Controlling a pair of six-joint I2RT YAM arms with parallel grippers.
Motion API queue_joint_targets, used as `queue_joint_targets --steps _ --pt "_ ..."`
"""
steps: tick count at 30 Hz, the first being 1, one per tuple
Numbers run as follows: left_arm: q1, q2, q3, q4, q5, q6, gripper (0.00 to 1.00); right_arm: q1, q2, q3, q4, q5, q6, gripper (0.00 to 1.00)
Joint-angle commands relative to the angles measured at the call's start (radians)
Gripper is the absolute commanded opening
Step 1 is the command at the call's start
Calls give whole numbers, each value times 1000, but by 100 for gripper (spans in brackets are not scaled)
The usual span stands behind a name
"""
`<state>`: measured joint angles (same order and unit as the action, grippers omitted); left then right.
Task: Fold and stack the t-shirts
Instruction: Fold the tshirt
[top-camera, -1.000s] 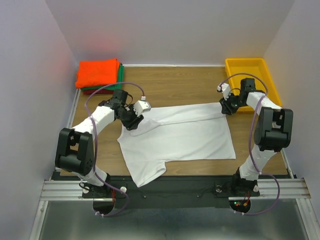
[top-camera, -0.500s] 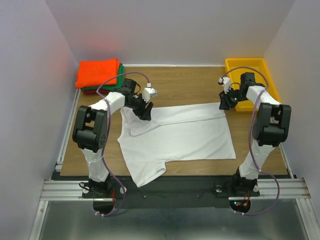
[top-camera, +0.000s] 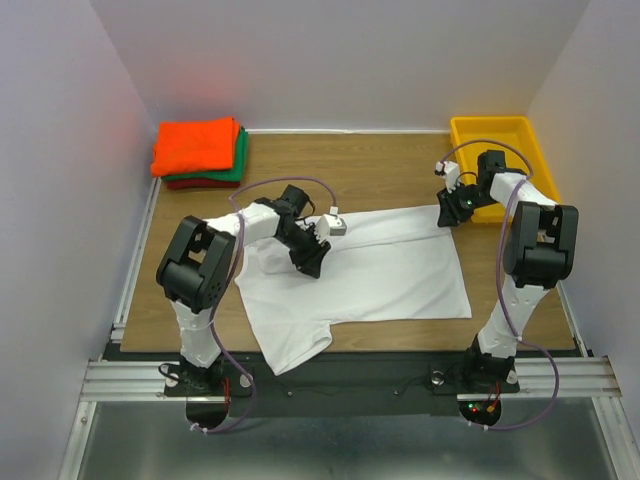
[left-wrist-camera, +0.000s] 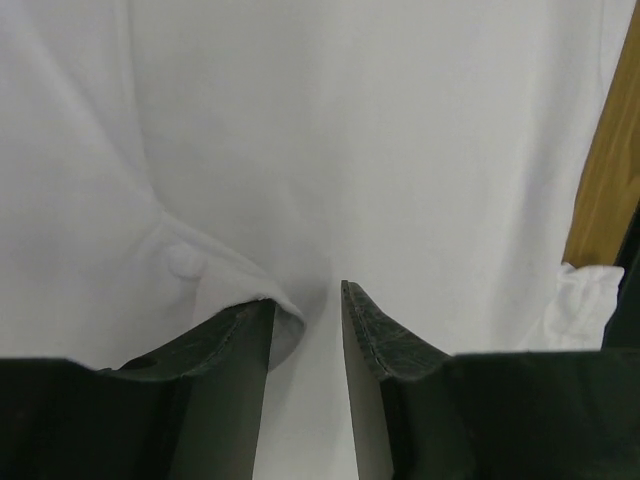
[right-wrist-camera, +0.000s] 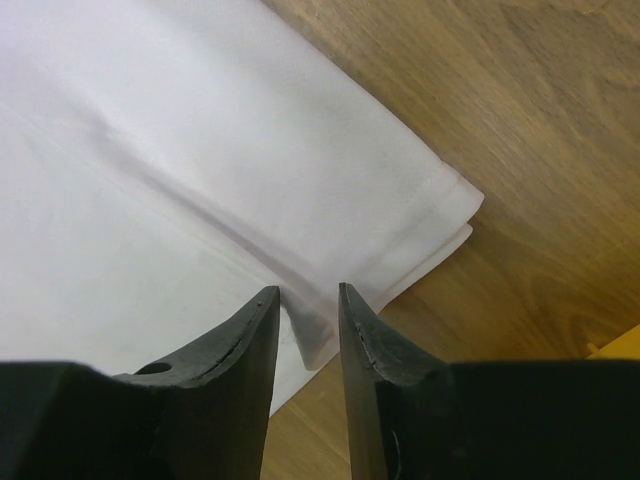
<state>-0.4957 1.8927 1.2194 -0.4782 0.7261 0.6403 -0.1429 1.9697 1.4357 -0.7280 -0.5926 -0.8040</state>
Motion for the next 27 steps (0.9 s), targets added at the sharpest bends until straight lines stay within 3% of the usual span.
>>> queue_joint_targets --steps 1,5,12,22,27 --pt "-10 -206 -69 2 -114 19 47 -4 -46 8 -24 10 -11 36" --pt "-18 -328 -95 9 -175 50 54 -4 -57 14 -33 -1 -9 34" --pt "-15 -397 -67 -66 -174 84 53 -3 -35 84 -39 -59 45 34" --pt "22 -222 0 176 -212 -117 56 39 38 111 -30 0 89 34" --pt "29 -69 135 121 -149 -108 58 52 83 126 -24 40 123 36"
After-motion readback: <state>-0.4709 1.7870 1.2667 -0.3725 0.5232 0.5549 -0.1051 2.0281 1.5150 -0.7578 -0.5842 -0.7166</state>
